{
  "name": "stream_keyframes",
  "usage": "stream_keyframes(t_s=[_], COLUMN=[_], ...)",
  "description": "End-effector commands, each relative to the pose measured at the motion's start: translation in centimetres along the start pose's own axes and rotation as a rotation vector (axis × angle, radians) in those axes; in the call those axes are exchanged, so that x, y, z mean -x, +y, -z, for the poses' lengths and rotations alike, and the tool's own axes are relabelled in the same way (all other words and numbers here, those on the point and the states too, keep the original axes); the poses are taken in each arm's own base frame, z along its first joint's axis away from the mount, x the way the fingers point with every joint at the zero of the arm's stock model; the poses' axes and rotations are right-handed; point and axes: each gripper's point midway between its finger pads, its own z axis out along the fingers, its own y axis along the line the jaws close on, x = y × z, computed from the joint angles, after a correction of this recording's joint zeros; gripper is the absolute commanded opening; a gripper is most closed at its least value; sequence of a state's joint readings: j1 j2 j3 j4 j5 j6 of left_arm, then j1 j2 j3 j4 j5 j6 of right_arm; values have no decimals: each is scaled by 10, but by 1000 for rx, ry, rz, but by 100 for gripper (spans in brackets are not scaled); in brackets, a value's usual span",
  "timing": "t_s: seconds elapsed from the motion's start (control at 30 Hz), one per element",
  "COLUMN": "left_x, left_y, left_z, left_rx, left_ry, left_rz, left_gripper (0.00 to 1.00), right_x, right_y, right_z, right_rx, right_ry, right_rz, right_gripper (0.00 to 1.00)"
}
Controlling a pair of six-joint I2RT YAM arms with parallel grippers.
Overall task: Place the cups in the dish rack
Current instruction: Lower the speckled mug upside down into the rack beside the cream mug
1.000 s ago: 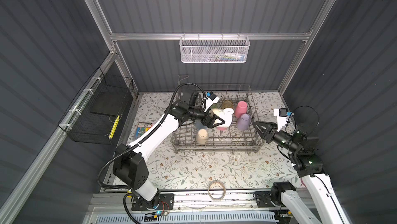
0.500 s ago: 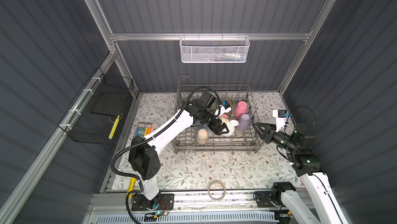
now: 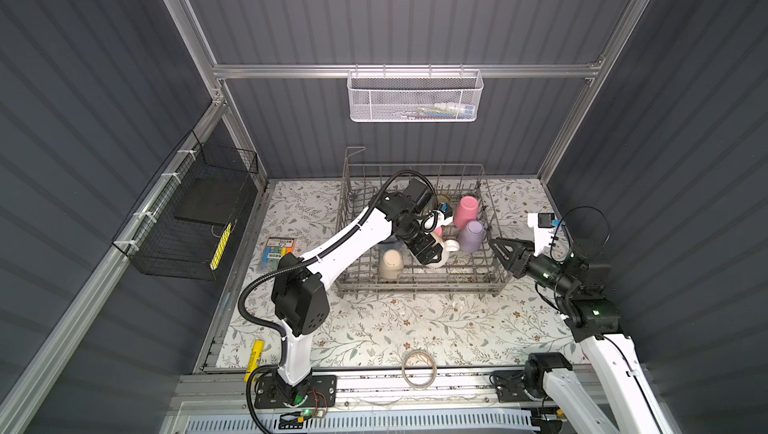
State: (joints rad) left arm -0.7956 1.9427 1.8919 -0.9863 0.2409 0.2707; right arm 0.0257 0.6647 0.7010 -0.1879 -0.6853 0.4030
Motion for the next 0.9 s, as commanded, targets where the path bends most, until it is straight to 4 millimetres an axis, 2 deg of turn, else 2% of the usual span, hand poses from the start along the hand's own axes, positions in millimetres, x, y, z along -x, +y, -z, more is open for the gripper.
stream_keyframes(t_s=[0.0, 0.1, 0.17, 0.5, 0.87], left_x=[18, 22, 16, 16, 4], left_y=[-5, -5, -6, -2, 6], left_z=[16, 12, 8, -11, -29], left_rx=[18, 22, 17, 49, 86], left_ry=[-43, -43, -8, 61, 142], left_rz=[-53, -62, -56, -73, -71], left_gripper=[19, 19, 19, 19, 19], right_x=[-1, -1, -2, -2, -3], right_y=[0, 0, 0, 0, -2], right_z=[-1, -1, -1, -2, -4], right_rx=[15, 18, 20, 25, 30], right_ry=[-2, 0, 3, 6, 15], right_rz=[3, -1, -3, -8, -23], right_gripper=[36, 36, 36, 37, 37])
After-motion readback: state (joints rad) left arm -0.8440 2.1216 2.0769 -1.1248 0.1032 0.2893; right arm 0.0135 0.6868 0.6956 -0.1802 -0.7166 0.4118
